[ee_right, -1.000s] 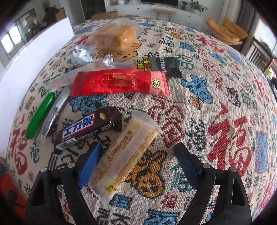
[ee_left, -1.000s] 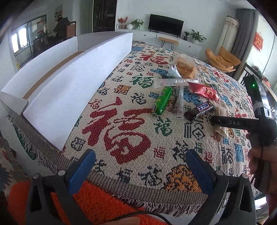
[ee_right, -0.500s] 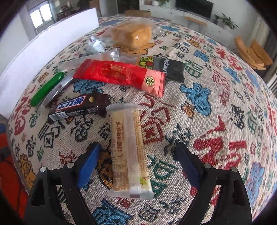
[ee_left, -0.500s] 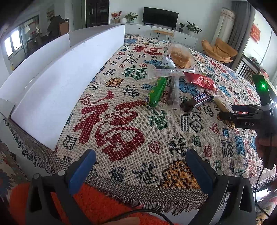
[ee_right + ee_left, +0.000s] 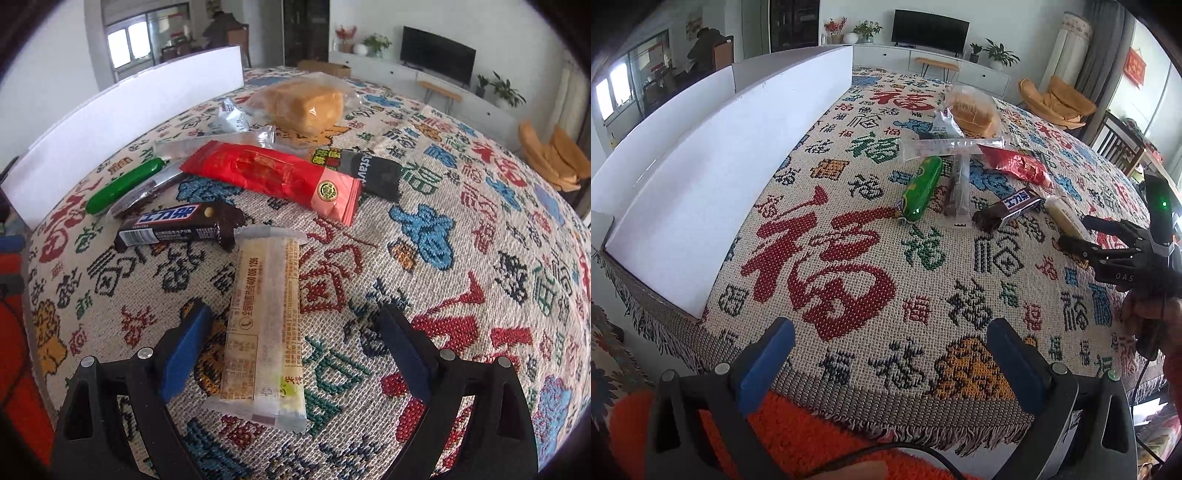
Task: Organize snacks
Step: 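Grasp the green chip tube with the left tool while the right tool grasps the wafer pack, then carry both snacks into the white box and open both tools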
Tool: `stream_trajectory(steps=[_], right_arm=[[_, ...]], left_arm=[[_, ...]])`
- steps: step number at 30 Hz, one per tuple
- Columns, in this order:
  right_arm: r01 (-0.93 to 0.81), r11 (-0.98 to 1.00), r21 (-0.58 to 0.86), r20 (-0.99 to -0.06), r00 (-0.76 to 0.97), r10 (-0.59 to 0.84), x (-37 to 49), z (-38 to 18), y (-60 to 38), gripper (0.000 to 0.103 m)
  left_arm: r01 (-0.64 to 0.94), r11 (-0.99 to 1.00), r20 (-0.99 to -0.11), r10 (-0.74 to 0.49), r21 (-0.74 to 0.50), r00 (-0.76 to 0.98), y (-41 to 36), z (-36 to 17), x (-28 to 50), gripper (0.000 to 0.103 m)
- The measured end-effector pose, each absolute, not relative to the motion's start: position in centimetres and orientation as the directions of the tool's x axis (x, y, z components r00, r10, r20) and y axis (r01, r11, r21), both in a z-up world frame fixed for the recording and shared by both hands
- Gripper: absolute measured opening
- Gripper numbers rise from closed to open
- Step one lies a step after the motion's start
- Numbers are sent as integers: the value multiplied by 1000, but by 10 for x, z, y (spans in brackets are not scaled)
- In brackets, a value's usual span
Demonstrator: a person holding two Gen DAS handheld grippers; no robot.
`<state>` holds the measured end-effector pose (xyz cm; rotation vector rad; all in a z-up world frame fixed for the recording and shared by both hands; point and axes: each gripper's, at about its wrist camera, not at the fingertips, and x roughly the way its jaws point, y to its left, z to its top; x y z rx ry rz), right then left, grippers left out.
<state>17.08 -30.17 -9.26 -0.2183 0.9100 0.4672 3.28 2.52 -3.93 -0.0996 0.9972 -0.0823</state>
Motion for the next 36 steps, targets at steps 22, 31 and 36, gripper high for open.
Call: stream_trajectory(steps=[22,31,36], right_arm=[[-477,879,15,-798,524,298,171,-93,-301,94],[-477,879,15,-798,524,298,171,-93,-302,94],[-478,878,16,-798,523,299,171,-93,-302,94]], left_arm=[[86,975,-880,-222,-205,419,32,-29,164,102],[224,972,-918,-146,-65,370,3,-53,198,58],[260,966,-917,-111,-8,383,-8,-50,189,23]])
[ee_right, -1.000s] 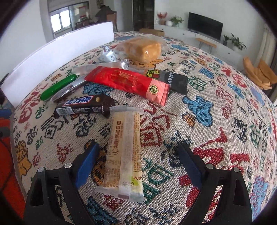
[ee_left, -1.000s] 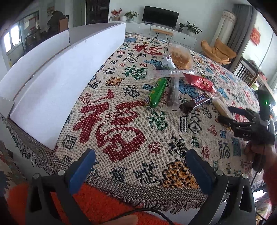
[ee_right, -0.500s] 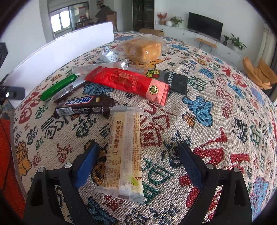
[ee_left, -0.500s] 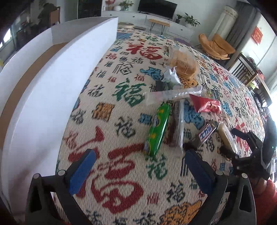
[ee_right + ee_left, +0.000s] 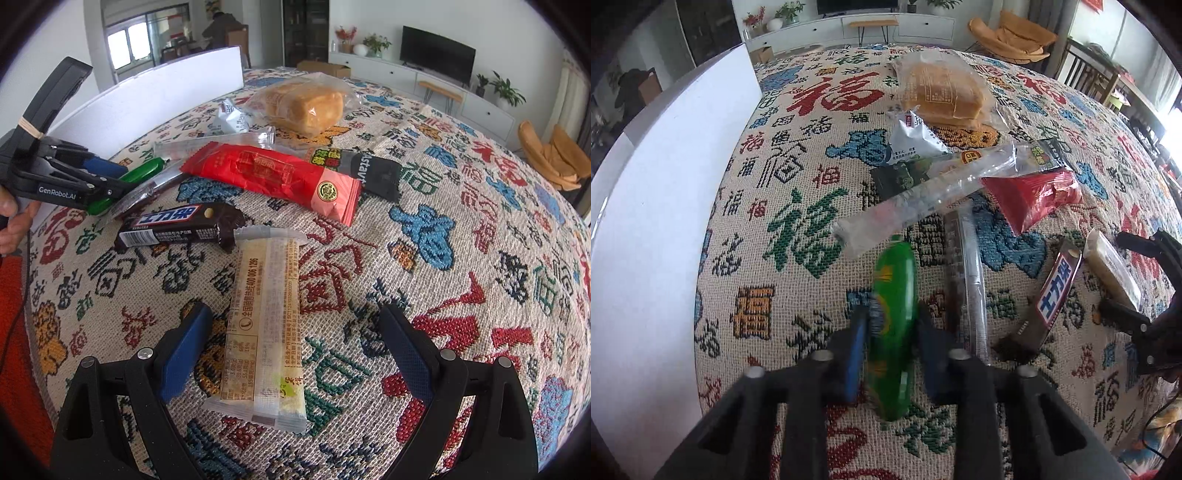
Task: Organize snacks
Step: 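Carry both snacks into the white box and open both tools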
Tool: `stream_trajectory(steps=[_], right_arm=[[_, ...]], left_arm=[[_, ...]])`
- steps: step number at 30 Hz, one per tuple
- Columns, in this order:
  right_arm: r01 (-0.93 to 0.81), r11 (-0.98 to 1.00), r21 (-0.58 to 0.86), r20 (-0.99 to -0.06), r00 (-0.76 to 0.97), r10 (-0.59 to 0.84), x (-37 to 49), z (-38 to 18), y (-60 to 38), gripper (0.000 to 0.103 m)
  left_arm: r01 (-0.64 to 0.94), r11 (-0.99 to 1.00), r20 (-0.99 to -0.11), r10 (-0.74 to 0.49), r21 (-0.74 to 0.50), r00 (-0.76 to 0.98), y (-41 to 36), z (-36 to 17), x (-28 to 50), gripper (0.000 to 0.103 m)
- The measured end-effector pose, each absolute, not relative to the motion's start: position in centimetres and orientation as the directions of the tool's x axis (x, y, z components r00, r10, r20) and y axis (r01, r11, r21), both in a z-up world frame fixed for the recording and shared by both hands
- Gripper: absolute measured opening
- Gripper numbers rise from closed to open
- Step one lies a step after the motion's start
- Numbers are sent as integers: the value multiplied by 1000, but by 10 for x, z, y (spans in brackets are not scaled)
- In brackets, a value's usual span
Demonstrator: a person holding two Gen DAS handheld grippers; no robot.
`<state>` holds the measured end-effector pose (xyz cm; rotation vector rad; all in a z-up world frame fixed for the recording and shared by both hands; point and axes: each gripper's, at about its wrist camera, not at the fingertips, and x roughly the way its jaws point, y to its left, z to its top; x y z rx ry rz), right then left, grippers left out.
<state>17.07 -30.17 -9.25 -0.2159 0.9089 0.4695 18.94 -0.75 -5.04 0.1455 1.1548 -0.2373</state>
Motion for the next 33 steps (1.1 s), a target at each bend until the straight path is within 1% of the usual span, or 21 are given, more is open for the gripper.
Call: stream_trajectory(steps=[1,3,4,6,7,8,9,10,11,12,16,19,23,25,27,28,29,30,31,33], right_arm=[[-482,876,17,-804,515,299,170,-91,-301,94],[-495,868,45,-861,421,285,181,-85,-298,93],[-482,872,84,-886,365,287,187,-79,-298,90],[-445,877,184,-898,288,334,199,-70,-300,90],[-438,878,195,-905,264,333,204,-67,-297,89],[-443,879,175,-919,246,307,208,-67,-291,89],[-462,876,137,-932,239,272,209,-68,-284,77],[-485,869,98,-941,238,239,210,-69,-277,47],[-496,868,15,-947,272,171,208,-67,-271,32],[-501,866,1,-951,268,156,208,-63,-269,30],[-473,874,114,-940,234,250,205,-29,-268,30],[-493,836,240,-892,228,390,205,12,-238,30],[-583,724,368,-776,236,585,211,79,-149,30],[-627,666,404,-725,225,651,218,104,-93,30],[-662,620,421,-687,213,694,227,119,-36,30],[-668,602,436,-669,207,714,231,123,-11,35],[-669,589,454,-651,202,732,236,124,11,37],[-668,576,472,-630,201,750,239,124,28,56],[-664,581,471,-622,217,752,240,122,34,70],[-652,600,464,-604,263,752,236,121,39,70]], left_arm=[[250,968,-917,-99,1,386,-5,-51,186,23],[233,972,-914,-132,-42,384,4,-50,176,22],[212,975,-912,-146,-66,384,10,-48,170,22],[175,977,-900,-183,-122,395,22,-43,159,22],[163,975,-892,-207,-153,401,27,-39,153,22],[154,971,-884,-232,-184,407,32,-34,146,22],[146,966,-874,-255,-212,413,36,-28,139,22],[142,961,-863,-277,-239,422,41,-21,132,22],[140,955,-852,-296,-261,433,46,-12,123,22],[136,951,-840,-310,-279,445,53,-2,113,22],[108,924,-777,-368,-367,510,91,41,79,22],[49,917,-743,-351,-396,570,139,75,73,22],[-87,941,-750,-203,-328,629,206,102,90,22],[-149,944,-767,-139,-293,626,233,100,101,23],[-231,950,-798,-32,-212,602,250,92,111,23],[-284,945,-814,35,-162,579,257,86,115,26],[-329,936,-830,81,-127,552,262,80,119,31],[-361,926,-842,102,-115,530,265,73,119,49],[-386,913,-843,101,-132,529,273,68,116,69],[-414,892,-811,102,-182,576,276,69,109,79]])
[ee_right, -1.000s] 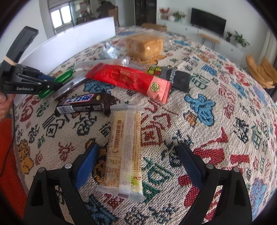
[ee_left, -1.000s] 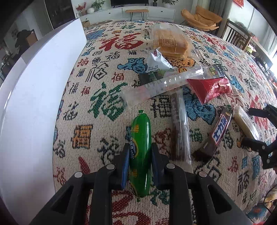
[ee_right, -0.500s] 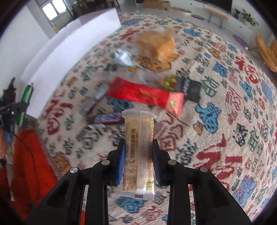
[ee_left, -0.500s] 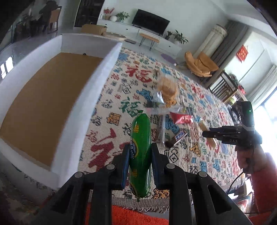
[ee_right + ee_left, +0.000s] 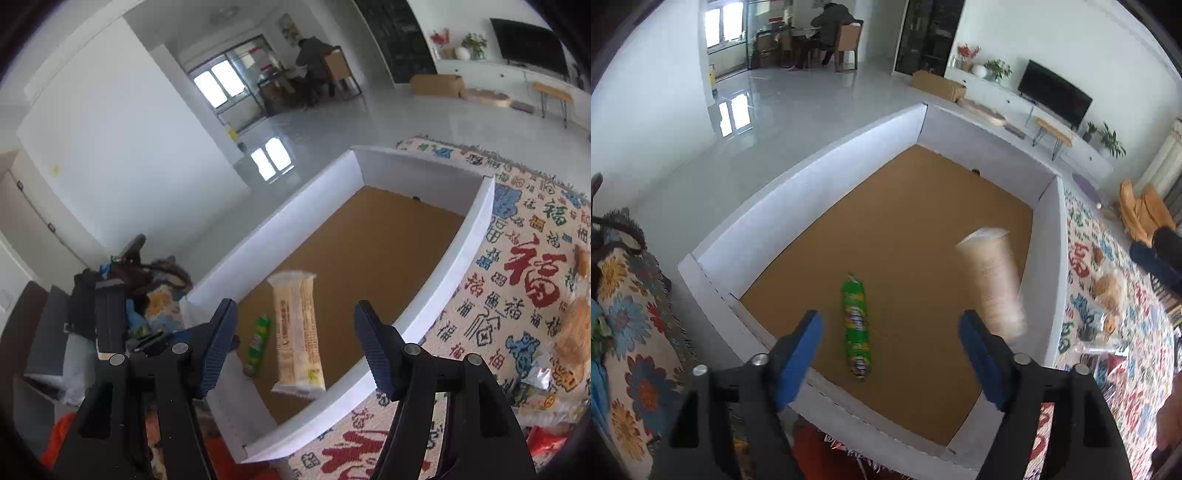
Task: Organize snacks
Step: 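Carry both snacks into the white box and open both tools, then return both tools over the remaining snacks on the blanket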
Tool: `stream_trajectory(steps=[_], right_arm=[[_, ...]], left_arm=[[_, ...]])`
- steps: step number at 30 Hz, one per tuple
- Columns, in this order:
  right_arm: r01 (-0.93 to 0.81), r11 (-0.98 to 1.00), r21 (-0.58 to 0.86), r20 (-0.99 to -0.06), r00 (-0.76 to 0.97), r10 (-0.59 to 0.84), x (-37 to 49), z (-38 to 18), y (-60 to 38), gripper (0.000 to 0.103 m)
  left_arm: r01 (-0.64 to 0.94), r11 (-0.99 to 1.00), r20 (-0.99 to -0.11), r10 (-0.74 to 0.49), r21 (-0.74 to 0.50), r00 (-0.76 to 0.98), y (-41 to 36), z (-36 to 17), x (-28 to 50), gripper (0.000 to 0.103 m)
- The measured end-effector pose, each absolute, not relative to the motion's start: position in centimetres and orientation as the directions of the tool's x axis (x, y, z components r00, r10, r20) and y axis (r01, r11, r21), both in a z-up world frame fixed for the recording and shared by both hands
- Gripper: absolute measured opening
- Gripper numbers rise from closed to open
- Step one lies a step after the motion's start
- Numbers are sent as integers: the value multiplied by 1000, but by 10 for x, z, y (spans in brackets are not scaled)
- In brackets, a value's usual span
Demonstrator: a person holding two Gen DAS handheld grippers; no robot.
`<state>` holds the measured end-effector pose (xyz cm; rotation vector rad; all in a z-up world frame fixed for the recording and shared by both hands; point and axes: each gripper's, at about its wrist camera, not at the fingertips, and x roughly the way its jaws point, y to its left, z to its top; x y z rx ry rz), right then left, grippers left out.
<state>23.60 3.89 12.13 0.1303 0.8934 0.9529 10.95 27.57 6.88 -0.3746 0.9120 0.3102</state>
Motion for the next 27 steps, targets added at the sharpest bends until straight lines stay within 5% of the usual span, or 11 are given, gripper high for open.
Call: stream_trajectory(steps=[10,18,23,27], right_arm=[[-577,786,225,-693,472,545,209,54,-133,68],[-254,966,52,-756,622,204,179,2,-322,68],[-111,993,42,-792,603,101,159,-28,-376,69],[-126,992,24,-801,592,95,156,-39,-359,69]], left_arm=[[-180,980,-718,62,-89,694,172,70,143,88],[-257,966,-747,188,24,637,165,49,124,88],[-285,958,-759,172,-19,629,180,44,114,88],[-338,941,-638,268,14,721,158,67,87,88]])
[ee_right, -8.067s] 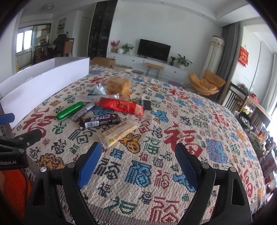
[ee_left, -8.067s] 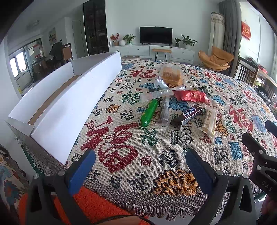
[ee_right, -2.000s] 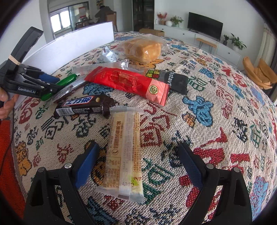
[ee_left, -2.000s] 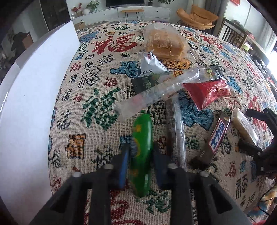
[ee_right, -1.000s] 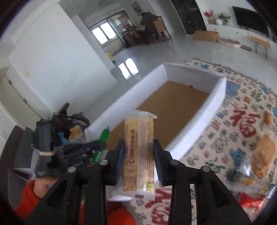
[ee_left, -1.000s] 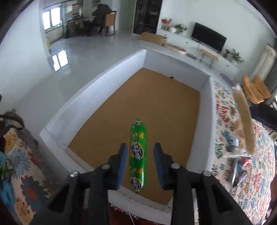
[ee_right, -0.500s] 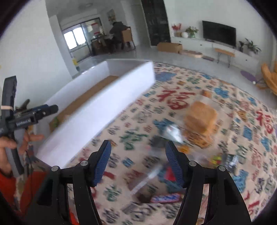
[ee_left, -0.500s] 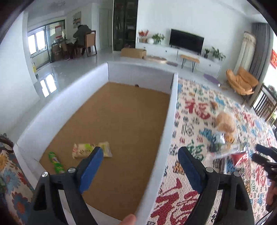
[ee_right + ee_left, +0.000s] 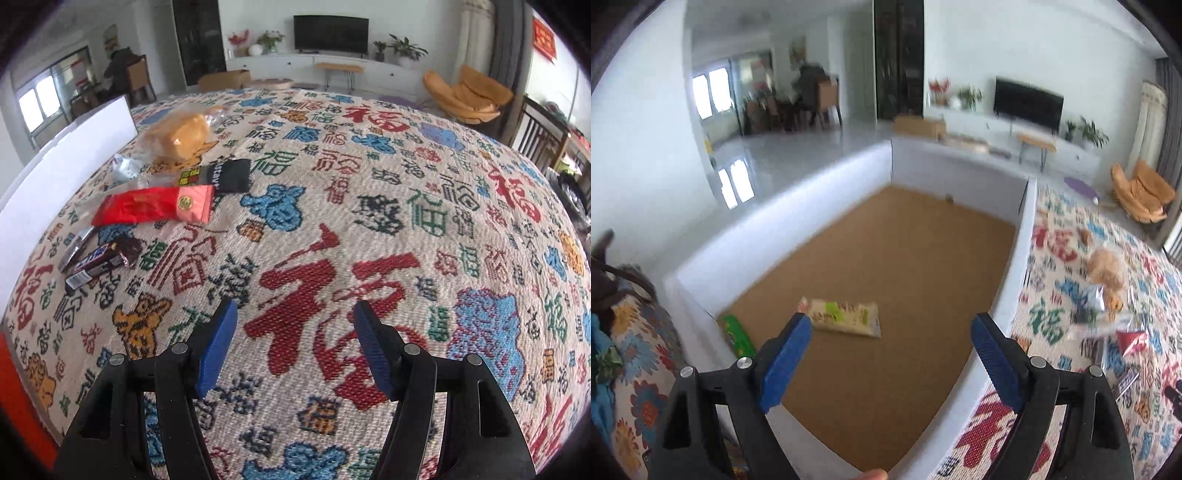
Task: Organize snacks
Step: 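Return both tools over the remaining snacks on the blanket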
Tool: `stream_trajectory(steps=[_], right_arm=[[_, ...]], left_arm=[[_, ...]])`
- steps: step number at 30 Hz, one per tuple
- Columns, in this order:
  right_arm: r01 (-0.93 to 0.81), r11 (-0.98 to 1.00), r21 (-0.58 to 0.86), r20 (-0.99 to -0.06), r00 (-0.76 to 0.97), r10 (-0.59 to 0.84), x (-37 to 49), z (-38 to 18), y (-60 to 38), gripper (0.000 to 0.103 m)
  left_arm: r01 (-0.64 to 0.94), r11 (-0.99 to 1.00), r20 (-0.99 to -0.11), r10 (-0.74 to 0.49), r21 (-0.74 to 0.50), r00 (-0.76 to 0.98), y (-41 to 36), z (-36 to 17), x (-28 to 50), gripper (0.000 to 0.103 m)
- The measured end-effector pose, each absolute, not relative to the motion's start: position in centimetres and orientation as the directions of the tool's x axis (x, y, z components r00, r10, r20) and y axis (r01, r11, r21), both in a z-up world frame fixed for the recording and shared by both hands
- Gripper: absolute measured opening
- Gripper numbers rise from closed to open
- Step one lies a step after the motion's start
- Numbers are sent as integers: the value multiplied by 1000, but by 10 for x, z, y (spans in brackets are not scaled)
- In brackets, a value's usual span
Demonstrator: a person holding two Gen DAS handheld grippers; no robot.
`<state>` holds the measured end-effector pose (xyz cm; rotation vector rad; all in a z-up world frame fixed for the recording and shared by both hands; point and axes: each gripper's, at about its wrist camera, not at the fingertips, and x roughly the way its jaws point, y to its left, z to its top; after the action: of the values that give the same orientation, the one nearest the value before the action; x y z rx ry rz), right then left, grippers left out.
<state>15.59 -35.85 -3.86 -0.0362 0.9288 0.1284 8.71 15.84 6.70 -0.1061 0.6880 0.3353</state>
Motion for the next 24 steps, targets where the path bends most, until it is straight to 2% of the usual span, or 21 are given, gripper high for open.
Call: stream_trajectory(steps=[2,3,4,6,8,10,14,18,22,24], right_arm=[[-158,987,4,-801,590,98,156,-43,-344,68],[-171,985,-9,-799,594,96,157,-44,-338,68],[-180,983,-21,-797,596,92,155,-44,-333,68],[-188,981,-41,-799,596,80,156,-47,-329,69],[-183,982,-56,-803,593,64,157,-52,-329,69],[-170,984,-51,-798,600,62,156,-56,-334,76],[-156,987,-38,-784,617,67,152,-59,-337,78],[-144,989,-25,-790,610,69,154,-60,-341,83],[-139,990,-9,-792,605,78,155,-60,-343,84],[-138,990,-10,-792,606,77,154,-60,-343,85]], left_arm=[[-307,952,-561,261,13,786,135,86,66,92],[-273,962,-537,224,-12,813,124,95,55,99],[-235,971,-522,173,-54,835,114,101,46,103],[-161,978,-521,71,-130,850,95,104,33,103],[-84,982,-560,-28,-172,828,73,96,30,103],[-5,980,-610,-118,-196,784,48,78,32,103],[130,972,-732,-233,-195,640,-4,31,48,103],[184,971,-796,-233,-155,559,-42,-3,65,103],[130,989,-795,-129,-64,593,-41,-29,70,103],[89,994,-831,-105,-67,546,-31,-47,75,103]])
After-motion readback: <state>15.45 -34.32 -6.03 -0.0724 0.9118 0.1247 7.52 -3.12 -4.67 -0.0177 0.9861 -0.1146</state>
